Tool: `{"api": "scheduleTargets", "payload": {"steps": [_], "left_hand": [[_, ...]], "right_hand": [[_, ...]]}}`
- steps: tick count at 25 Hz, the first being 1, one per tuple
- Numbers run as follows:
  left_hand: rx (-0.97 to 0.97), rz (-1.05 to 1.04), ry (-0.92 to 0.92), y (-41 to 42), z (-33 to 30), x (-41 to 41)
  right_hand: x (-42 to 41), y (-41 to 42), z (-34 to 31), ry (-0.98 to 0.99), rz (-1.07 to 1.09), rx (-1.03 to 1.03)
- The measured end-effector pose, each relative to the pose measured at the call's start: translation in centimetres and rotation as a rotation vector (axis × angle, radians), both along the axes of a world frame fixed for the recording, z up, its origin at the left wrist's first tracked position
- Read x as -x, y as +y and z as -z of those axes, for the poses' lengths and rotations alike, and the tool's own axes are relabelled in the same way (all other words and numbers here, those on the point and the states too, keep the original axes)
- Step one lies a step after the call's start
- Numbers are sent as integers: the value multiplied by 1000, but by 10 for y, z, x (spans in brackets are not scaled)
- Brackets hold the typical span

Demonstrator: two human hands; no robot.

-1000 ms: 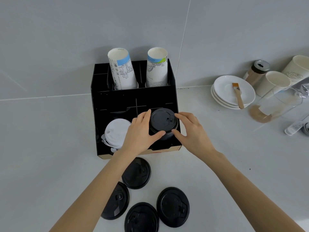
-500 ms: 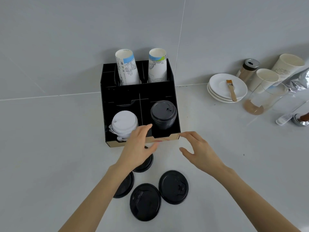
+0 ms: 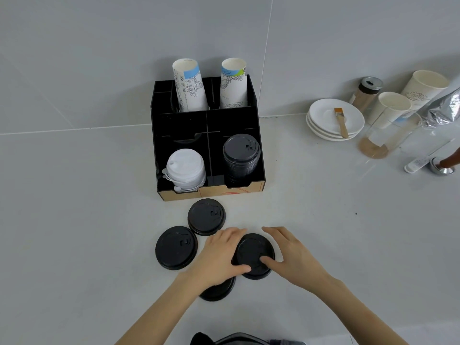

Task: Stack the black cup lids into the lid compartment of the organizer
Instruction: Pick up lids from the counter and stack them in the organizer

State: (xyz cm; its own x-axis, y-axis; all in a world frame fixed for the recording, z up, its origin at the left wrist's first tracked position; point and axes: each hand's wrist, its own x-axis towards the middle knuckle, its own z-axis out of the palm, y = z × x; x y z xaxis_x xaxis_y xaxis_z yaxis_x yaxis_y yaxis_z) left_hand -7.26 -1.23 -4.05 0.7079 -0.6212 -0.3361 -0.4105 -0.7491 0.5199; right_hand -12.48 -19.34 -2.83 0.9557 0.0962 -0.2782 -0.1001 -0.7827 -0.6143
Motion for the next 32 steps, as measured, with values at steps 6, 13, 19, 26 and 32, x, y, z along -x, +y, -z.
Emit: {"api": "scheduleTargets", "payload": {"steps": [6, 13, 19, 26, 32], "left_hand": [[-52, 9, -45, -3, 9, 12], [-19, -10, -51, -2, 10, 12], [86, -57, -51, 2, -5, -2], [240, -125, -137, 2, -35, -27], [326, -139, -252, -4, -60, -58]], "right_hand": [[9, 7, 9, 23, -74, 17], [10, 5, 12, -8, -105, 19], [-5, 0, -3, -80, -99, -44], [-36, -5, -35, -202, -82, -117], [-67, -14, -64, -297, -86, -90]]}}
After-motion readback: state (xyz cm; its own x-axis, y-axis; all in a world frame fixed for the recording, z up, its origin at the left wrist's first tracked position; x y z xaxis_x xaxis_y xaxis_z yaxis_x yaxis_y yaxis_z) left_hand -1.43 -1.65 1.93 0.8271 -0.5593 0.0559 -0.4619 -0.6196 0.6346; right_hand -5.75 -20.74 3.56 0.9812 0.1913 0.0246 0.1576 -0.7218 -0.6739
